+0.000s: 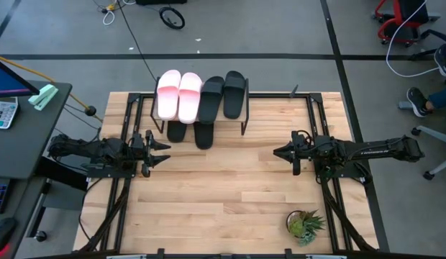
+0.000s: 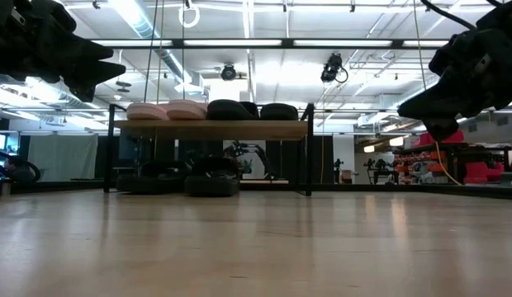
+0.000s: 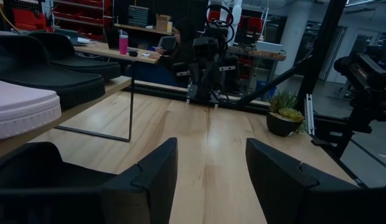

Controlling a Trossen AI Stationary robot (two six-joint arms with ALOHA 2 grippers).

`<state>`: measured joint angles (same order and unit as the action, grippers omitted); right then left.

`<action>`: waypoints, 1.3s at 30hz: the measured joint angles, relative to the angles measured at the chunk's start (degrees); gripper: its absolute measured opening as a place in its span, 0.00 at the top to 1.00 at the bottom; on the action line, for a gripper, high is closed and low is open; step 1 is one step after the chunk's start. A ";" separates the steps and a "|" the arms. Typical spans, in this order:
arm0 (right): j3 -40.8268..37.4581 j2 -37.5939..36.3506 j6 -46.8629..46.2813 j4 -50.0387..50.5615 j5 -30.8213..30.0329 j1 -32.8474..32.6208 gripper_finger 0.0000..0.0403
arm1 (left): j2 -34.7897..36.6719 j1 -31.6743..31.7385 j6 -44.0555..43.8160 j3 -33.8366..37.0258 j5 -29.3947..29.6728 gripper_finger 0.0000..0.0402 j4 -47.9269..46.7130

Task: Pick and place slides into the shelf
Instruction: Return to Home Position

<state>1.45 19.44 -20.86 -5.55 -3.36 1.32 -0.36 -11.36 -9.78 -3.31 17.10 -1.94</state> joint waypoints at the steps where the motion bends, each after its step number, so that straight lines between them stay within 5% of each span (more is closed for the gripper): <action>1: 0.01 0.00 0.00 -0.01 0.00 0.00 0.86 | 0.01 0.00 -0.04 0.00 0.00 0.51 0.00; 39: 0.01 0.00 0.00 -0.01 -0.02 -0.01 0.86 | 0.02 0.00 -0.04 0.00 0.00 0.52 0.00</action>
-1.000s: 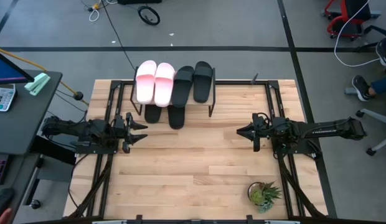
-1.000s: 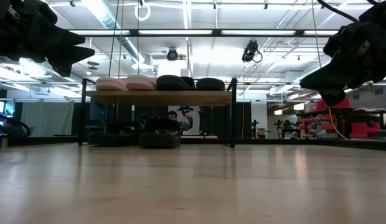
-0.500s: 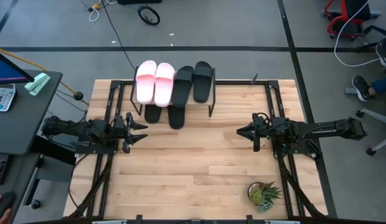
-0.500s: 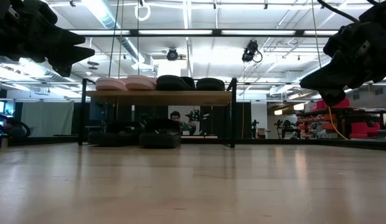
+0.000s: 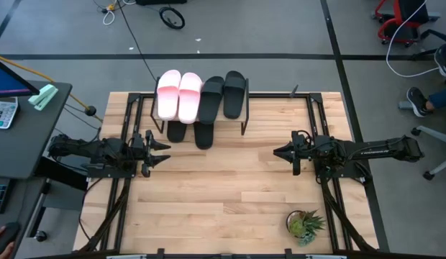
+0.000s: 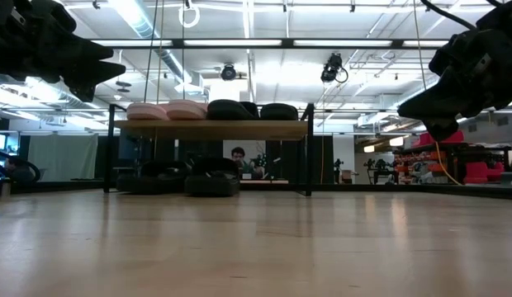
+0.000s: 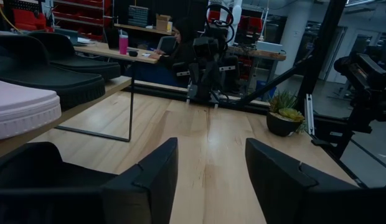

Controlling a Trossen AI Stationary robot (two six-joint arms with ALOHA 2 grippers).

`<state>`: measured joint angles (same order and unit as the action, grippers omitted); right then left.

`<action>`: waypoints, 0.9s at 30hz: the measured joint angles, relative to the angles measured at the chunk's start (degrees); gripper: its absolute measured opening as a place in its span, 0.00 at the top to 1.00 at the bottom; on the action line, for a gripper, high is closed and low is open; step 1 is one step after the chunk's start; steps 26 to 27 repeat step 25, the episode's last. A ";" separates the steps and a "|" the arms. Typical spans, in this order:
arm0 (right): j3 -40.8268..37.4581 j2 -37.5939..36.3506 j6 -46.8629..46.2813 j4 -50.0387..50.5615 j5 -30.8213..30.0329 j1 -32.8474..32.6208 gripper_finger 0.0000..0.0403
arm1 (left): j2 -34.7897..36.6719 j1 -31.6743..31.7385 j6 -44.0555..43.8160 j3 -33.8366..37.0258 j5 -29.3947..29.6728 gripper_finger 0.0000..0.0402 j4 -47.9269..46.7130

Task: Pick and place slides into the shelf
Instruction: Return to Home Position

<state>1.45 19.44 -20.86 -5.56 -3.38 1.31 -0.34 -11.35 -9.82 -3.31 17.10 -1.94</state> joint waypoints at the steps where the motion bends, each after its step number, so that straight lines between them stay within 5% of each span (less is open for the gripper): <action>1: 0.00 0.00 0.00 0.01 0.00 0.01 0.86 | -0.02 0.00 0.02 0.00 0.00 0.52 -0.02; 27: 0.02 -0.02 0.00 0.01 0.00 0.01 0.86 | -0.01 -0.02 0.02 0.00 0.00 0.52 -0.01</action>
